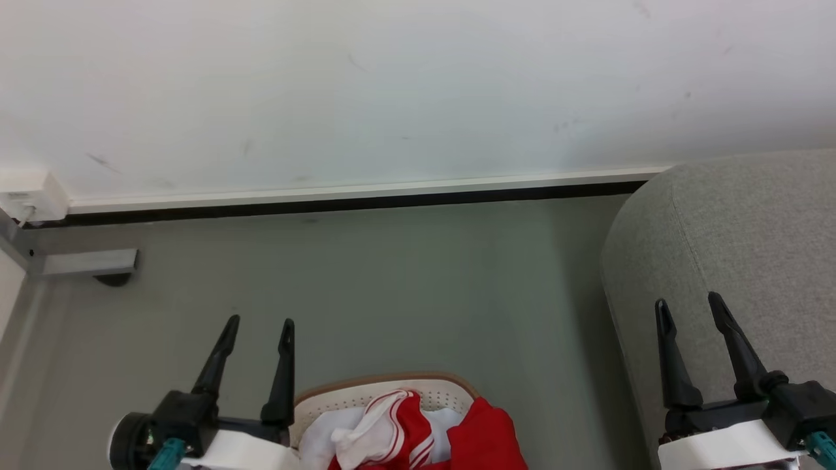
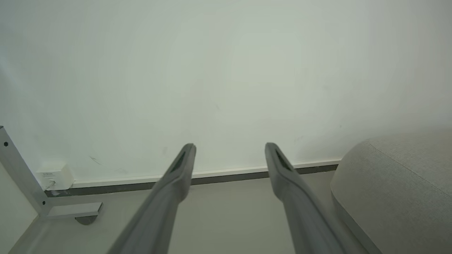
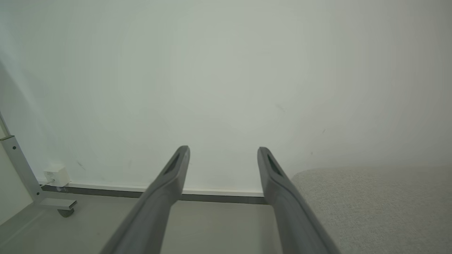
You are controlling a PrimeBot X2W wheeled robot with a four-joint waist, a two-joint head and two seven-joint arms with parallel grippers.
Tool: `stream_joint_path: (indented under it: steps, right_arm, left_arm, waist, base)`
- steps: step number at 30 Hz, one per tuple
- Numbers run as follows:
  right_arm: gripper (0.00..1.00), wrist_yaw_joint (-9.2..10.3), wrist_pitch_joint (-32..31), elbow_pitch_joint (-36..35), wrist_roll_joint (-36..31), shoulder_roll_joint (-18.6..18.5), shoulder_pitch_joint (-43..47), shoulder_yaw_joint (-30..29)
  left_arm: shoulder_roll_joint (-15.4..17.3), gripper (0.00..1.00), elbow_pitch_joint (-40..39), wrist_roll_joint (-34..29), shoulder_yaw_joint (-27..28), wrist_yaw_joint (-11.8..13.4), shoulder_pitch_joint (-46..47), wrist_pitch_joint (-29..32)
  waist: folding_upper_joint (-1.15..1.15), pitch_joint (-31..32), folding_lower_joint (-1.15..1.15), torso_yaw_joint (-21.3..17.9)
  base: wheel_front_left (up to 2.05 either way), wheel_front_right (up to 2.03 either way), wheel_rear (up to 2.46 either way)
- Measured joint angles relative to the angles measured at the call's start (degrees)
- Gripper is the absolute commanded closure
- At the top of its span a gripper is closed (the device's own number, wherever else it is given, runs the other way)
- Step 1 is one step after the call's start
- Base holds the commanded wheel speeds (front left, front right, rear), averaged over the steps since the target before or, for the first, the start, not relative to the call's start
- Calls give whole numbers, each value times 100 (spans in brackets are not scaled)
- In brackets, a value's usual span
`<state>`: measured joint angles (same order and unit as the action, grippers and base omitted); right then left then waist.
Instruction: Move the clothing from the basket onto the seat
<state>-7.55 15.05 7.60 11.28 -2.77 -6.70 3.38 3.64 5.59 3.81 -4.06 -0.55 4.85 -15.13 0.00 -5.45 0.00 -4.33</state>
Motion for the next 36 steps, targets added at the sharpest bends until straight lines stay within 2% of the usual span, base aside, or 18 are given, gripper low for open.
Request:
stream_joint_path:
  steps: [7, 17, 30, 36]
  right_arm:
    - [0, 0, 0, -68, 74, 1, -91, -82]
    - [0, 0, 0, -233, 144, -1, -339, -183]
    - [0, 0, 0, -455, 526, -4, -777, -252]
    - [0, 0, 0, -531, 673, -3, -1034, -253]
  left_arm:
    - [48, 0, 602, -31, -157, -227, 277, 0]
    - [109, 0, 2138, -10, -700, -591, 1134, 27]
    - [476, 0, 3913, -19, -1545, -676, 2392, 403]
    - [594, 0, 4674, 126, -2168, -697, 2894, 572]
  waist:
    - [0, -274, 0, -195]
    - [0, -882, 0, -391]
    - [0, -2078, 1, -752]
    - [0, -2645, 1, -1007]
  base:
    - [0, 0, 0]
    - [0, 0, 0]
    - [0, 0, 0]
    - [0, 0, 0]
